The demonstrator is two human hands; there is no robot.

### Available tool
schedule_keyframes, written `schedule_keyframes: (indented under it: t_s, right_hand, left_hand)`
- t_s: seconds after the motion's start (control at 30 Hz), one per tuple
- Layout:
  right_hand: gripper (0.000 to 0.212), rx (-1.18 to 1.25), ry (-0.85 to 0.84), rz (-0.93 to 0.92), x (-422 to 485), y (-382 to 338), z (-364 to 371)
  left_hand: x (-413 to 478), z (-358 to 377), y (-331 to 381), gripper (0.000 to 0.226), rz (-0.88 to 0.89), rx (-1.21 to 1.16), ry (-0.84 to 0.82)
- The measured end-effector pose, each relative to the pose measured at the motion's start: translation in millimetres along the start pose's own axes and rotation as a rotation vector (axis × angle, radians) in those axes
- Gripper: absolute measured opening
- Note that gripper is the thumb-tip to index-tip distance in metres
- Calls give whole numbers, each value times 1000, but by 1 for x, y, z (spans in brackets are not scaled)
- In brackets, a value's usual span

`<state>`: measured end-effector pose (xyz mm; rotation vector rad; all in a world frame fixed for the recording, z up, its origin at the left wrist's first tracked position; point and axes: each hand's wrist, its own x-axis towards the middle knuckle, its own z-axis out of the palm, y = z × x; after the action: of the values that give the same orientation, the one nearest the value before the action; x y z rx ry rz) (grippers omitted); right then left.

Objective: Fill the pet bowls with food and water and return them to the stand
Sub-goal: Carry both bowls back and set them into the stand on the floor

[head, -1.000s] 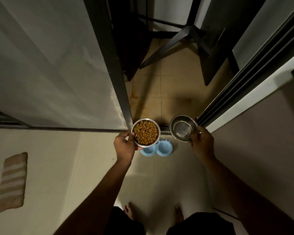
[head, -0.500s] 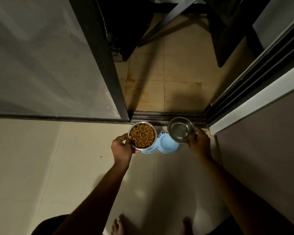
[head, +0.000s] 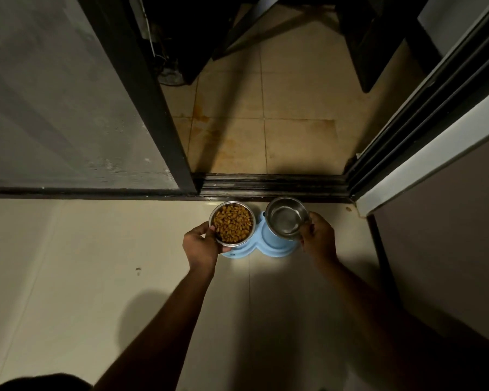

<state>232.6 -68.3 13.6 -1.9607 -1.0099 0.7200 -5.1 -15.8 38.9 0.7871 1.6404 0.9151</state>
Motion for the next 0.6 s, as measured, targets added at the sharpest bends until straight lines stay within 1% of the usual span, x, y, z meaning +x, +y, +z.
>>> schedule_keyframes:
  t_s: [0.1, 0.17, 0.27, 0.4, 0.53, 0.6]
  right_hand:
    - [17, 1, 4, -14, 5, 19, 14]
    - [22, 4, 6, -15, 8, 32, 22]
    - [26, 14, 24, -1, 10, 51, 32]
    - [14, 19, -2, 38, 12, 73, 43]
    - [22, 27, -5, 37, 13, 89, 50]
    - [23, 37, -2, 20, 14, 98, 54]
  left_hand:
    - [9, 5, -18, 19, 11, 26, 3]
    - [11, 7, -25, 16, -11, 11, 9]
    - [16, 10, -40, 18, -44, -26, -1]
    - [26, 15, -58, 20, -79, -44, -8]
    - [35, 21, -76, 21, -107, -60, 8]
    - [39, 23, -80, 21, -122, -87, -2]
